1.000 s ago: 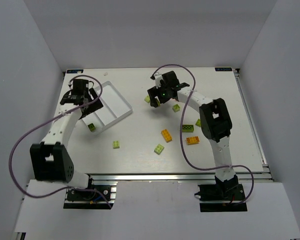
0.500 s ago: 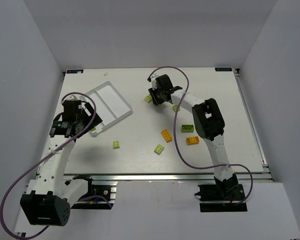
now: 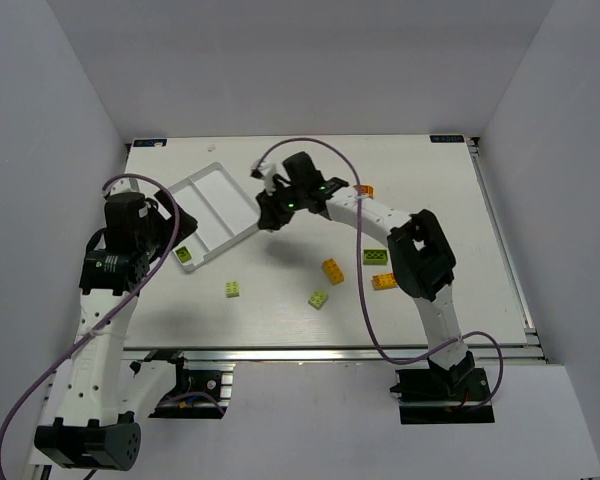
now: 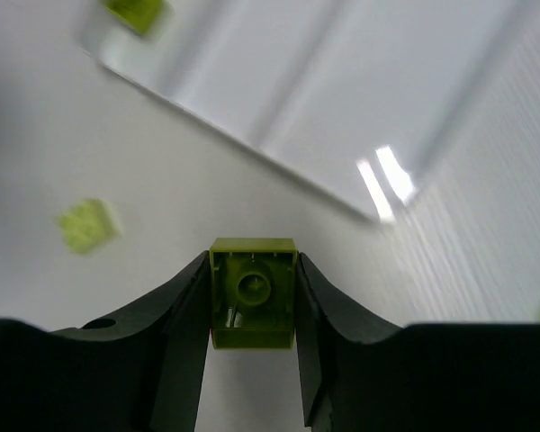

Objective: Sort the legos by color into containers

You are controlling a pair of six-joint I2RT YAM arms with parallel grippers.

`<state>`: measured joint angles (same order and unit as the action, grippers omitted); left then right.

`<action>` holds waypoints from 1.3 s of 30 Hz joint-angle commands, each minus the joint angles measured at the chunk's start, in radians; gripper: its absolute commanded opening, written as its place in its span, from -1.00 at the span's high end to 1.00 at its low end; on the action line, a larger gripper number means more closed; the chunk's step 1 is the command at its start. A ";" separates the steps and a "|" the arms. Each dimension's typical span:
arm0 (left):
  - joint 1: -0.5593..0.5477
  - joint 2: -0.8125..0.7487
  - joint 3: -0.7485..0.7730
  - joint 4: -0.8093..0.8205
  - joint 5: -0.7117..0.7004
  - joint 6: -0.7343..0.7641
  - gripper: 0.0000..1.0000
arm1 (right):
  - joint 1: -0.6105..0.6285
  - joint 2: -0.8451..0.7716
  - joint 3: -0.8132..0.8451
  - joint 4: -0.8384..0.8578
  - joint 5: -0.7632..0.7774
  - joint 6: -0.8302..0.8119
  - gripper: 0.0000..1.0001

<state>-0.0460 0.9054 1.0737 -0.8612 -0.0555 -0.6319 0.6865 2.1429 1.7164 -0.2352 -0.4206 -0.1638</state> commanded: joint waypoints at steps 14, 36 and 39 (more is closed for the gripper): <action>0.000 -0.178 0.157 -0.166 -0.020 -0.060 -0.85 | 0.308 0.331 0.451 0.344 0.158 0.402 0.97; 0.009 -0.209 0.141 -0.236 0.054 -0.049 -0.85 | 0.332 0.422 0.497 0.470 0.247 0.414 -0.08; 0.009 -0.207 0.131 -0.214 0.109 -0.048 -0.84 | 0.323 0.378 0.470 0.482 0.237 0.418 -0.16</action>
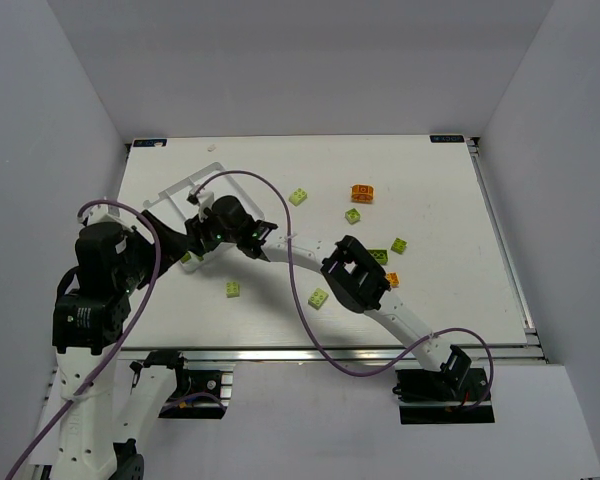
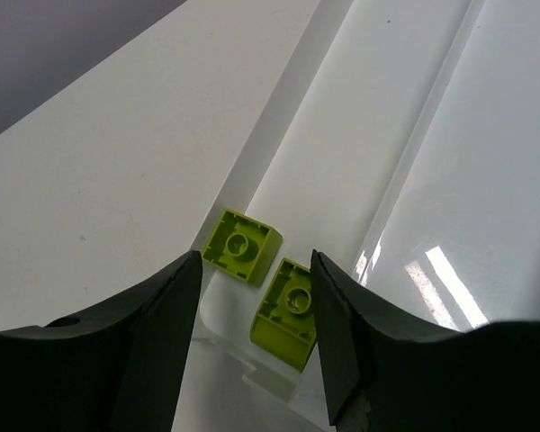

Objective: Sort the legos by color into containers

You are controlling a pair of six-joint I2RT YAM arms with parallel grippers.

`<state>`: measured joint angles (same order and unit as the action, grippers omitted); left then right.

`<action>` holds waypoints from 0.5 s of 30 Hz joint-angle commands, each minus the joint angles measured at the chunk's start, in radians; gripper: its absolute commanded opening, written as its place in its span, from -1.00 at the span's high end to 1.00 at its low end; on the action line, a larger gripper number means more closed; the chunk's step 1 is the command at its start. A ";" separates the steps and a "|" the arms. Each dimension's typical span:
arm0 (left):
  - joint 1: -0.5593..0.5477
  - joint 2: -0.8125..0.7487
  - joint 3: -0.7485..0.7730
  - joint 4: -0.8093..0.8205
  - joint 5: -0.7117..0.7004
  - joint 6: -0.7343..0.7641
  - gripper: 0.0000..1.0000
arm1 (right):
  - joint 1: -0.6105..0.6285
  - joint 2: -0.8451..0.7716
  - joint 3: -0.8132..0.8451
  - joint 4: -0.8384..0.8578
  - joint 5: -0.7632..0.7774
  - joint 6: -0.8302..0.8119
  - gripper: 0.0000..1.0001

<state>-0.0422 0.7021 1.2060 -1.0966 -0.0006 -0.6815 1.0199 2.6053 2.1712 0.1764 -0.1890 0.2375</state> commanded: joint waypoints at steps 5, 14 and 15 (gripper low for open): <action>0.005 -0.003 -0.043 0.079 0.111 0.005 -0.54 | -0.063 -0.192 -0.007 0.003 0.032 0.028 0.08; 0.005 -0.069 -0.272 0.245 0.229 -0.032 0.41 | -0.322 -0.571 -0.387 -0.407 -0.131 -0.156 0.35; 0.005 -0.069 -0.305 0.254 0.232 -0.032 0.30 | -0.369 -0.600 -0.410 -0.470 -0.159 -0.276 0.07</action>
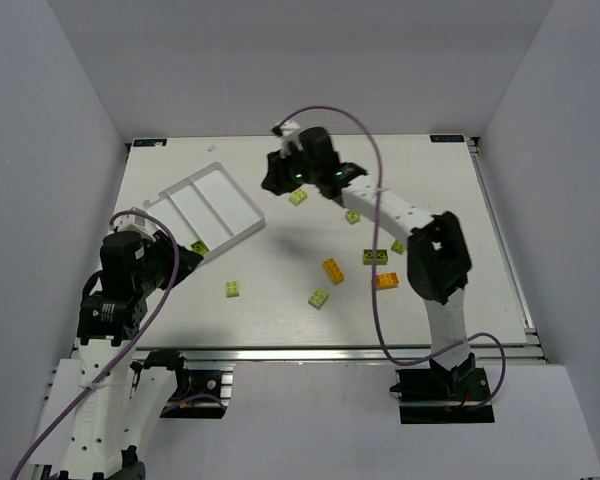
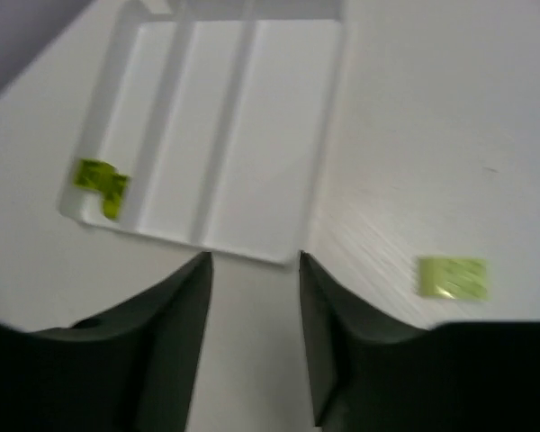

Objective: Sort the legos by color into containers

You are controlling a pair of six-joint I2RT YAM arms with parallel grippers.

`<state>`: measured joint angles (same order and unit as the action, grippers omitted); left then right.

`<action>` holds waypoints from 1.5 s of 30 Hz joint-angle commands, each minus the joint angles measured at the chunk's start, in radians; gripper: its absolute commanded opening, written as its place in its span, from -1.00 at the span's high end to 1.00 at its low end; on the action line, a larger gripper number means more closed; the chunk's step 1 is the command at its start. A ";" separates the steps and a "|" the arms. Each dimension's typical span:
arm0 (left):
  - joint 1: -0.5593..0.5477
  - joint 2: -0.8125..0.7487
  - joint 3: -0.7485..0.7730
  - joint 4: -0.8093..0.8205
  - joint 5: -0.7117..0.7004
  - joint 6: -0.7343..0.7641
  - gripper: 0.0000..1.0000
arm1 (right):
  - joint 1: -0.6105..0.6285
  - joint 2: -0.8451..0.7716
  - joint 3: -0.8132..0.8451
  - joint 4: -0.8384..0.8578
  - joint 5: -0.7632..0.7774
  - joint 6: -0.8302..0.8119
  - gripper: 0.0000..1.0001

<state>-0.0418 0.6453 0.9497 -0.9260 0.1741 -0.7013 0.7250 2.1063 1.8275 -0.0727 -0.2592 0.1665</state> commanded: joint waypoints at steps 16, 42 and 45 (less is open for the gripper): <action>-0.004 0.062 -0.229 0.306 0.128 0.008 -0.60 | -0.378 -0.430 -0.560 -0.803 -0.213 -1.282 -0.77; -0.004 -0.052 -0.189 0.130 0.019 -0.010 -0.61 | -0.384 -0.243 -0.612 -0.515 0.005 -1.286 0.06; -0.004 -0.064 -0.170 0.116 0.005 -0.009 -0.61 | -0.380 -0.256 -0.622 -0.509 -0.018 -1.277 0.39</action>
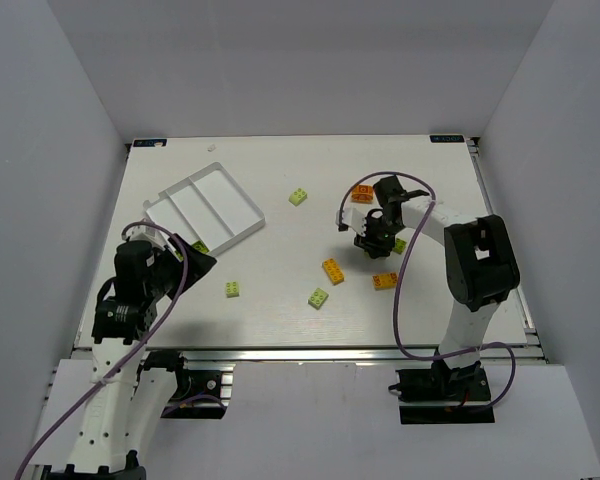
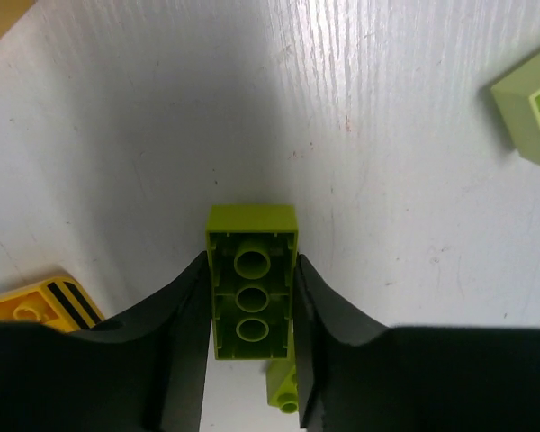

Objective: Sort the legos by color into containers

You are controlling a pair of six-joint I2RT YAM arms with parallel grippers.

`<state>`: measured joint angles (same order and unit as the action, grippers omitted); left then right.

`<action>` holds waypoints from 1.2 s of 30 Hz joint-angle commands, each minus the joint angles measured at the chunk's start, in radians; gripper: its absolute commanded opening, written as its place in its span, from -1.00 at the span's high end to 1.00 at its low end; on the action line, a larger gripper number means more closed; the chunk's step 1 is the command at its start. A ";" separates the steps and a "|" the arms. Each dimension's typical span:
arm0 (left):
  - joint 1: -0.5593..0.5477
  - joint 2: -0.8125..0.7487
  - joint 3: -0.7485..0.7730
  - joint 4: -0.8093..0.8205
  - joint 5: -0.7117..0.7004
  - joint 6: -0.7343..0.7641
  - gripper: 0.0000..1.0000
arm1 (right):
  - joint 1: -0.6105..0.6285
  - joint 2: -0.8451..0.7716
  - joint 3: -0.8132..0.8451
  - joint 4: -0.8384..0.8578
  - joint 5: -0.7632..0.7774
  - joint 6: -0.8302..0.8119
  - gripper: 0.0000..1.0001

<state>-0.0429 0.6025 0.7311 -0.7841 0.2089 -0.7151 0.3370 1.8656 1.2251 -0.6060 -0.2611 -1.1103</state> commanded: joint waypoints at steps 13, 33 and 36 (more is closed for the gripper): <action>-0.003 -0.021 0.211 -0.033 -0.130 -0.046 -0.58 | 0.298 0.334 0.761 -0.052 -0.372 0.716 1.00; 0.006 -0.063 0.378 -0.257 -0.218 -0.098 -0.56 | 0.665 0.762 1.068 1.061 -0.004 1.311 1.00; 0.006 -0.067 0.383 -0.264 -0.218 -0.093 -0.57 | 0.683 0.794 1.079 1.085 0.054 1.282 1.00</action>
<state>-0.0422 0.5407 1.0801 -1.0073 0.0055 -0.8101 1.0111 2.6431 2.2795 0.3138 -0.3145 0.1841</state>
